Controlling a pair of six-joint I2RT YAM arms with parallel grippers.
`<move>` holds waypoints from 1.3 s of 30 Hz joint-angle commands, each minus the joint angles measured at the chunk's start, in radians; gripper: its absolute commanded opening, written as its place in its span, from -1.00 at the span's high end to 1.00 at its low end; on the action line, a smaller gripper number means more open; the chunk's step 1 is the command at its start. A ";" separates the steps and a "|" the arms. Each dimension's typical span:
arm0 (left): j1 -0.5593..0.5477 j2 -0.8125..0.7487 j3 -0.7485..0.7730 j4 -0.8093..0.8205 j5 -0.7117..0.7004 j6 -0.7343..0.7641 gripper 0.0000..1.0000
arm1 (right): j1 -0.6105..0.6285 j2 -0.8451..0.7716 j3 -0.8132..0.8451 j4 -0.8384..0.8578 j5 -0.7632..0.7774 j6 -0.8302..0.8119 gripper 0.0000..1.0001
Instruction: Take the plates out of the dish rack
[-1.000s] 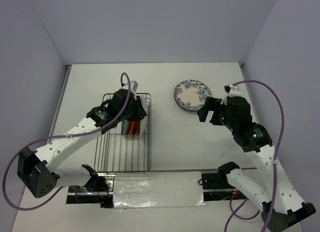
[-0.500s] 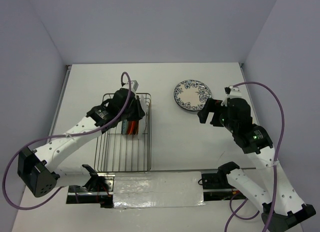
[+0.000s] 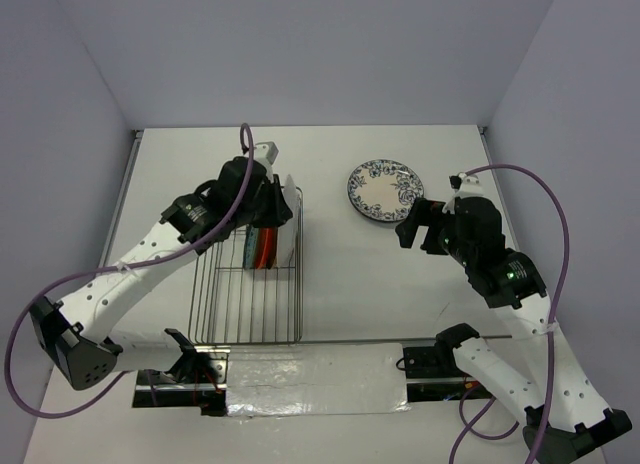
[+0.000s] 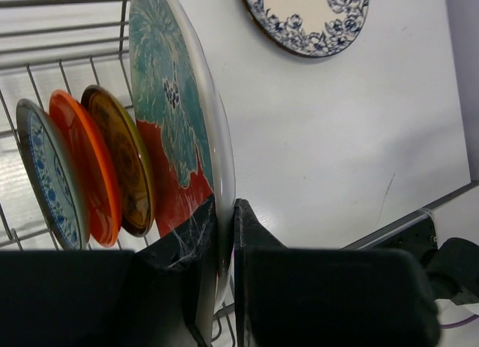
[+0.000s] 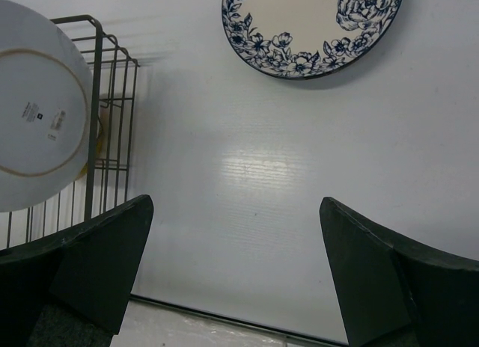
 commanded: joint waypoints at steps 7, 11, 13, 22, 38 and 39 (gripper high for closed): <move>-0.004 -0.025 0.205 0.147 0.083 0.118 1.00 | 0.003 0.002 0.080 -0.013 0.018 -0.013 -0.99; -0.004 -0.031 0.272 0.199 0.149 0.216 1.00 | 0.005 0.011 0.116 -0.023 0.045 -0.002 -1.00; -0.004 -0.033 0.301 0.258 0.216 0.306 1.00 | 0.003 0.002 0.127 -0.012 0.085 0.016 -1.00; -0.038 0.018 0.425 0.313 0.277 0.853 1.00 | 0.000 -0.096 0.135 0.117 0.026 0.229 -1.00; -0.470 -0.081 -0.193 0.969 -0.609 1.664 1.00 | -0.009 -0.105 0.236 0.111 -0.113 0.320 -1.00; -0.501 -0.087 -0.213 1.050 -0.627 1.705 1.00 | -0.012 -0.108 0.239 0.111 -0.122 0.324 -1.00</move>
